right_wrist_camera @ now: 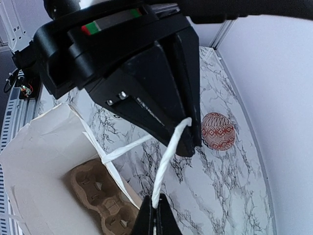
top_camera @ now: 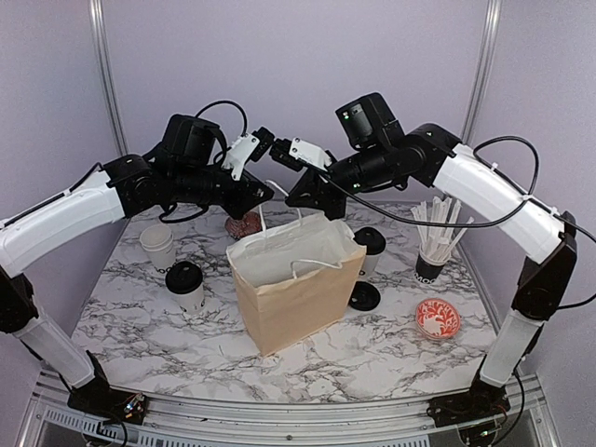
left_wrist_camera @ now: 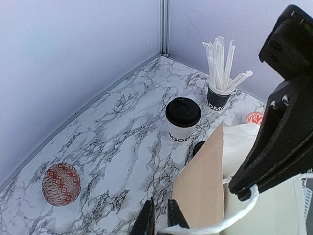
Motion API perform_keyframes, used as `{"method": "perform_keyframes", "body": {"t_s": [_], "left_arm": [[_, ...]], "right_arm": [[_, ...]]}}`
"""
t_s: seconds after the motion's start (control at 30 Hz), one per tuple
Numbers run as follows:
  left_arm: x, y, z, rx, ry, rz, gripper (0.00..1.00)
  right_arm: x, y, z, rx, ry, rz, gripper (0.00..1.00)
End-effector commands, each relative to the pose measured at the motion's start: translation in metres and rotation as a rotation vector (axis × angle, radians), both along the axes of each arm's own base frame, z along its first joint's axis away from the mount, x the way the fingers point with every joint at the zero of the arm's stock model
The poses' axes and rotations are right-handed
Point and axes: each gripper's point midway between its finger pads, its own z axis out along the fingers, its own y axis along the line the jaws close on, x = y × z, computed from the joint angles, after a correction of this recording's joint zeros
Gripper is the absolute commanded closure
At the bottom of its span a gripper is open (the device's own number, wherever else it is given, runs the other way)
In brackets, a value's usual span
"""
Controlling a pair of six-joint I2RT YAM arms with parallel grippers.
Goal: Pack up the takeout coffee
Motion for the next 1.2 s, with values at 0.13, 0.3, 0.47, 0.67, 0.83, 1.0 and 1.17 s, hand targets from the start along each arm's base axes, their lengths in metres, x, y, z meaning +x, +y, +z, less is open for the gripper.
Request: {"method": "perform_keyframes", "body": {"t_s": [0.13, 0.3, 0.47, 0.67, 0.83, 1.0, 1.17], "left_arm": [[-0.013, -0.004, 0.034, -0.037, -0.055, -0.094, 1.0], [-0.037, -0.007, 0.034, -0.05, -0.046, -0.162, 1.0], [-0.081, -0.026, 0.029, -0.062, -0.007, -0.293, 1.0], [-0.155, -0.049, 0.019, -0.086, 0.08, -0.463, 1.0], [-0.221, -0.065, -0.001, -0.056, 0.144, -0.603, 1.0], [-0.259, -0.068, -0.011, -0.048, 0.217, -0.677, 1.0], [-0.255, -0.068, -0.008, -0.04, 0.185, -0.651, 1.0]], "right_arm": [[0.012, -0.002, 0.03, 0.057, -0.054, -0.029, 0.83], [-0.005, -0.027, 0.054, 0.116, -0.048, 0.04, 0.56], [-0.002, -0.062, 0.066, 0.131, -0.083, 0.004, 0.5], [0.03, -0.12, 0.056, 0.131, -0.107, -0.162, 0.48], [0.041, -0.147, 0.036, 0.122, -0.1, -0.244, 0.47], [0.041, -0.151, 0.028, 0.117, -0.1, -0.253, 0.47], [0.04, -0.15, 0.028, 0.122, -0.095, -0.248, 0.47]]}}
